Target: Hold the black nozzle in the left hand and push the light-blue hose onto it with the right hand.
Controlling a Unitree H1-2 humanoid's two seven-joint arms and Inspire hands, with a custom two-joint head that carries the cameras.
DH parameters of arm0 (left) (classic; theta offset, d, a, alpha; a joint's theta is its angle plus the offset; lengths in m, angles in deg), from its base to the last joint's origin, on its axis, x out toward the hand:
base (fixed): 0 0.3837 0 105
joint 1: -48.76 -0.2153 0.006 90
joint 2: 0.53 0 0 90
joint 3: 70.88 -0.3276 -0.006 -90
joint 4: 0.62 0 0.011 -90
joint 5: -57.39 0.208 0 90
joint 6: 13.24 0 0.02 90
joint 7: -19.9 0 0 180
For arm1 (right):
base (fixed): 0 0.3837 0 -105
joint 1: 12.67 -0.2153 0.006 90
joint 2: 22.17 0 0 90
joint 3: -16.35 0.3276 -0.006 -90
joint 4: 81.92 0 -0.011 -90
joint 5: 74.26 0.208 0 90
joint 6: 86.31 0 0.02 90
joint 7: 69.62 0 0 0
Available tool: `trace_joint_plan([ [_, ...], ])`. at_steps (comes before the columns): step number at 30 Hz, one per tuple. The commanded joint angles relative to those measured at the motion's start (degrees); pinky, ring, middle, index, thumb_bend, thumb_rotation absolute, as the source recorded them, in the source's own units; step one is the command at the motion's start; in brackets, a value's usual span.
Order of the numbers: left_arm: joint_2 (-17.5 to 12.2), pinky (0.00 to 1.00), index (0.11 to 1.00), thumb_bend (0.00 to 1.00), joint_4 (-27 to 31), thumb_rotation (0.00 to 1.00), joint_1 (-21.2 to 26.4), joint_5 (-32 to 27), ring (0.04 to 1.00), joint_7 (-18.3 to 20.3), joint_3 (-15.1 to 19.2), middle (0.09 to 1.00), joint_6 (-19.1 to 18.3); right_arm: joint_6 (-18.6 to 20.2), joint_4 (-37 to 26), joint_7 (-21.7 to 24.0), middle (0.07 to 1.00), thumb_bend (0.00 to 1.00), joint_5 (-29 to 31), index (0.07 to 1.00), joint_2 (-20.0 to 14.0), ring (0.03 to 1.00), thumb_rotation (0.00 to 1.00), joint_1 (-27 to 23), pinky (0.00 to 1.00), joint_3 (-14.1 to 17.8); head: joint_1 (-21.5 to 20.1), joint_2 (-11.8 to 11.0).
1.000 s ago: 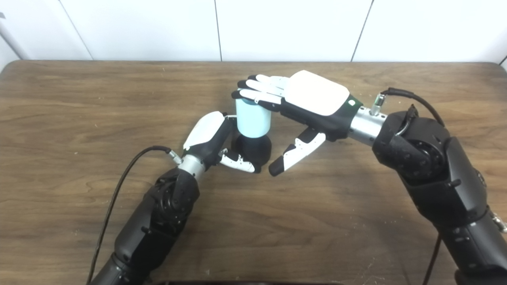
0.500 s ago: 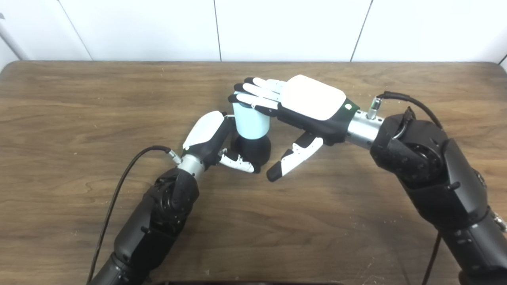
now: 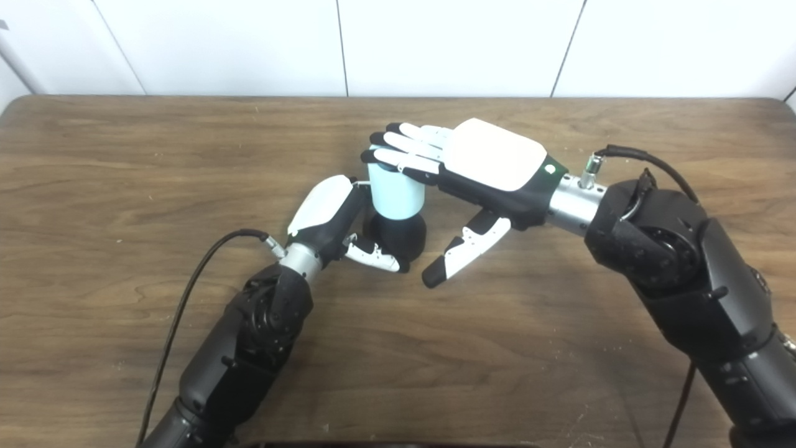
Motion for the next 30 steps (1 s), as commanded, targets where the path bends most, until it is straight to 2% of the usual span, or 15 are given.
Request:
trace_joint_plan([
  [1,-2.8,0.98,0.482,0.52,-5.0,0.04,-4.3,0.6,0.795,5.7,-0.9,0.656,-3.7,0.1,1.1,3.5,1.0,0.7,-1.8,0.953,-2.7,0.998,1.0,1.6,0.94,-1.2,0.1,0.1],
  [8,-3.0,0.97,0.482,0.52,-5.6,0.04,-4.0,0.1,0.801,5.5,-1.1,0.683,-3.6,0.5,1.0,3.1,0.997,0.7,-1.8,0.952,-2.1,0.992,1.0,1.5,0.94,-1.4,0.2,0.2],
  [22,-3.6,0.94,0.482,0.52,-9.0,0.04,-3.9,-2.3,0.768,3.9,-1.7,0.655,-3.1,0.4,1.1,3.0,0.991,0.7,-1.3,0.947,-1.9,0.987,1.0,0.4,0.93,-1.4,0.0,0.6],
  [30,-3.8,0.97,0.482,0.52,-10.6,0.04,-3.6,-2.1,0.812,3.7,-2.3,0.68,-3.6,-0.1,1.4,2.7,0.989,0.69,-0.8,0.946,-1.9,0.984,1.0,0.4,0.93,-1.2,0.3,0.8],
])
